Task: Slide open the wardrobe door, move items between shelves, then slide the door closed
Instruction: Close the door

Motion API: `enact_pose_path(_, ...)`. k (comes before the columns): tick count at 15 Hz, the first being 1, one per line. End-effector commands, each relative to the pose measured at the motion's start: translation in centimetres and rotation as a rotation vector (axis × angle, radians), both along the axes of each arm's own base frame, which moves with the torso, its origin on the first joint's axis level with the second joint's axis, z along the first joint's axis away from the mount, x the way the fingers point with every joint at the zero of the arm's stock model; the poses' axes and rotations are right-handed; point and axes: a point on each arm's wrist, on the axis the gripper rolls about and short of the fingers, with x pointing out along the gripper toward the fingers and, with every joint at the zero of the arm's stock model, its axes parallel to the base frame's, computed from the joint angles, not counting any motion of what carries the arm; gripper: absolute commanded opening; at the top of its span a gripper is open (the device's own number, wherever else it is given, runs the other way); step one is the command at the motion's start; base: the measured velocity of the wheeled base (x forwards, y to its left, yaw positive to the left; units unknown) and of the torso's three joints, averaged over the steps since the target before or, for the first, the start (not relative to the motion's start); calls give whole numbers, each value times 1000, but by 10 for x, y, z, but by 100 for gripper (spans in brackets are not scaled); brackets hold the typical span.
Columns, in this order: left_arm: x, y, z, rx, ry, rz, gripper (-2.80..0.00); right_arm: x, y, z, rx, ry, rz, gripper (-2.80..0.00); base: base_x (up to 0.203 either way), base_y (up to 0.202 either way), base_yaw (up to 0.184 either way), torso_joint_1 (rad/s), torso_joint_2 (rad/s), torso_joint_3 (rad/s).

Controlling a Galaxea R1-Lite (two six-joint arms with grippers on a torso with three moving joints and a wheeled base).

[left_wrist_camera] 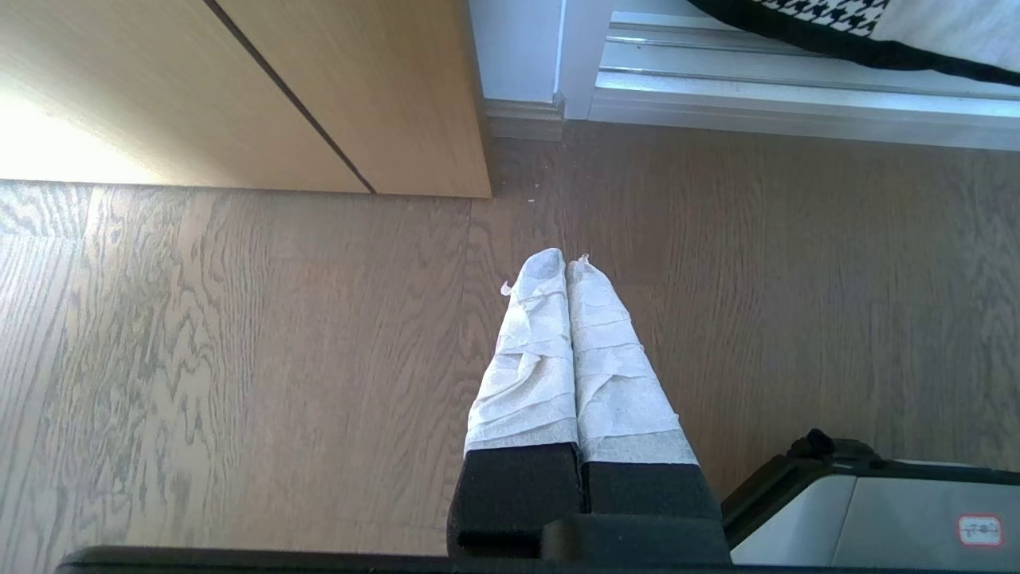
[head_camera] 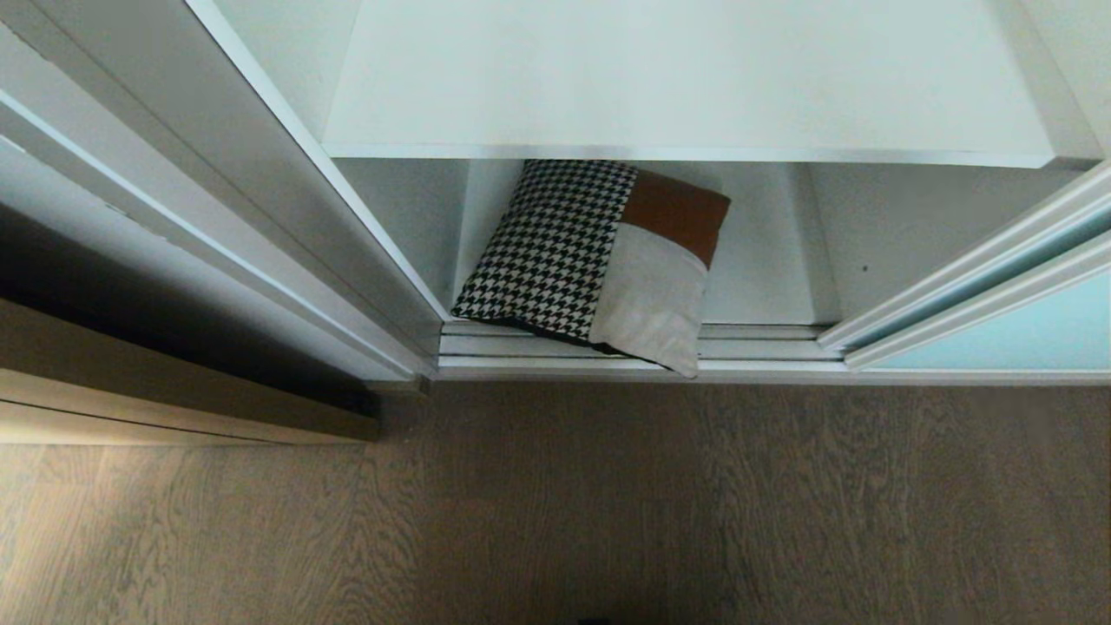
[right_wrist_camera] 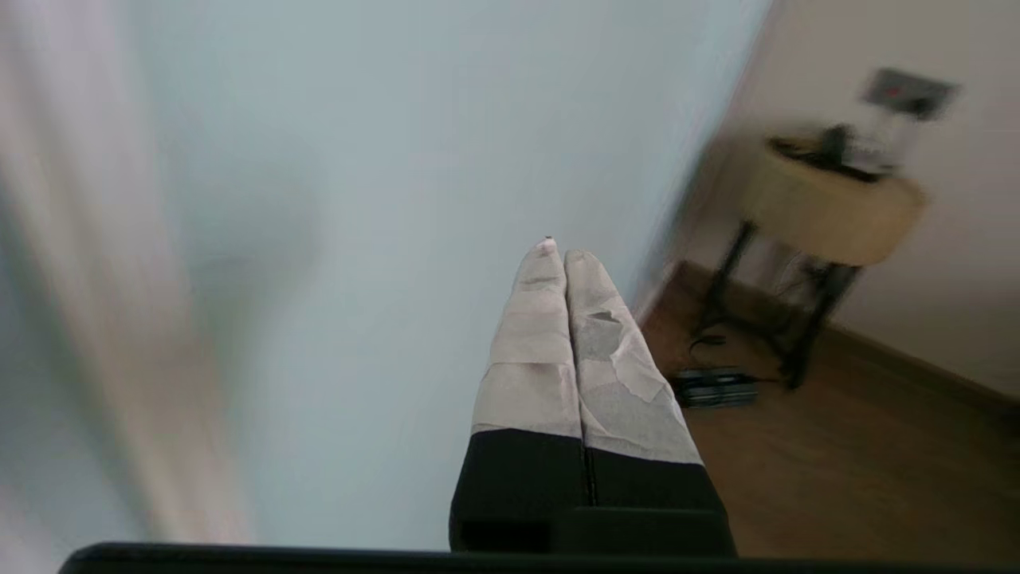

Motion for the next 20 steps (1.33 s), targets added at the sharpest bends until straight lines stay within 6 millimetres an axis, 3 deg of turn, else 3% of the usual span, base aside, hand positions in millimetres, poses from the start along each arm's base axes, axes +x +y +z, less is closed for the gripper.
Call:
enact_pose_path(1,0,0,0,-1,3,1,-280,5,-18,-2,48,3,-58,-280,0,0,0,0,0,0)
enact_pose_path(6,0,0,0,-1,3,1,-280,17,-49,-10,116,53,4,-280,0,0,0,0,0,0)
enact_pose_path(12,0,0,0,-1,3,1,-280,29,-61,-15,135,137,303,-280,0,0,0,0,0,0)
enact_pose_path(16,0,0,0,-1,3,1,-280,33,-57,-8,132,138,541,-280,0,0,0,0,0,0)
enact_pose_path(20,0,0,0,-1,3,1,-280,37,-67,-7,139,149,596,-280,0,0,0,0,0,0)
